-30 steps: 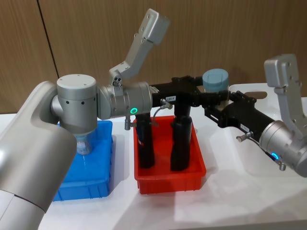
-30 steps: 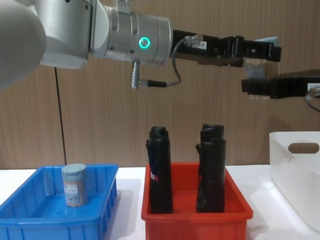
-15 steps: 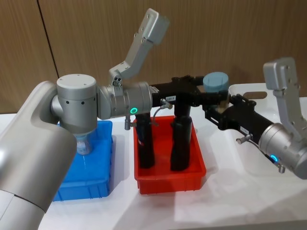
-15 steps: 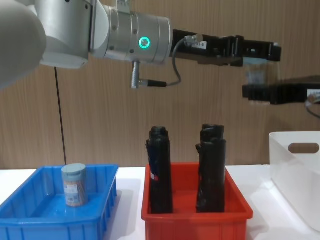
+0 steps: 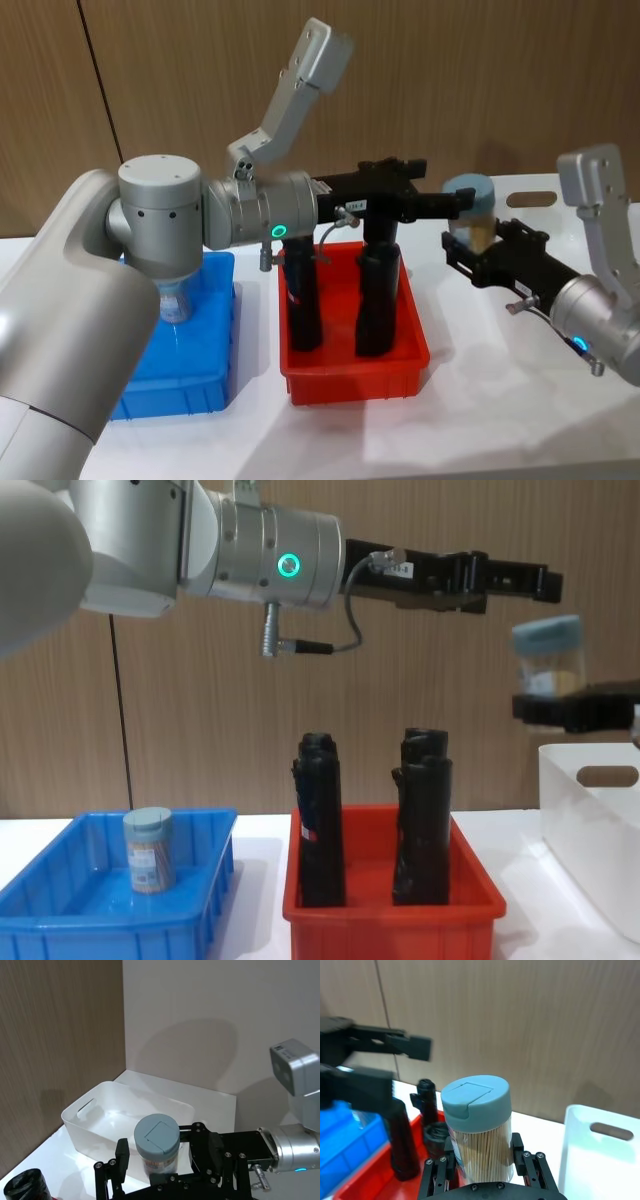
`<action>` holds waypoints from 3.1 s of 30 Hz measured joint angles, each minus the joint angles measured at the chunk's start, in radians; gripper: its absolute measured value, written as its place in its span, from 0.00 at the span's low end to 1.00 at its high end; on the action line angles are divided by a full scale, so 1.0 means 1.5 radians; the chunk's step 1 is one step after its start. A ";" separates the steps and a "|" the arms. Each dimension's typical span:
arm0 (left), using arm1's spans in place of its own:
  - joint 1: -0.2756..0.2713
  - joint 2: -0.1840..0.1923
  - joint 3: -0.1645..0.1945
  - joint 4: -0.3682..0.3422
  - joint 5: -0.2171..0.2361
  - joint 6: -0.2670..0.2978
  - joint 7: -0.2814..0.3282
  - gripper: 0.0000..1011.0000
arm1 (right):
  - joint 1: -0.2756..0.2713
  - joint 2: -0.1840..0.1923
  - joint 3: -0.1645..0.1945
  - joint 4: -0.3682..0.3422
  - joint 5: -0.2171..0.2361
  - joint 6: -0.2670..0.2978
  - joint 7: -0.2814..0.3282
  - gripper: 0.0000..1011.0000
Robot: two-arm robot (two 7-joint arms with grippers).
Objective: Pick the cotton swabs from the blue box and place them into the white box.
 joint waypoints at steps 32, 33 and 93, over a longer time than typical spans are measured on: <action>0.000 0.000 0.000 0.000 0.000 0.000 0.000 0.99 | 0.104 0.022 0.051 0.241 -0.036 0.003 -0.068 0.64; 0.000 0.000 0.000 0.000 0.000 0.000 0.000 0.99 | 0.109 0.021 0.051 0.251 -0.039 0.004 -0.067 0.64; 0.000 0.000 0.000 0.000 0.000 0.000 0.000 0.99 | 0.287 0.000 0.033 0.575 -0.134 0.000 0.008 0.84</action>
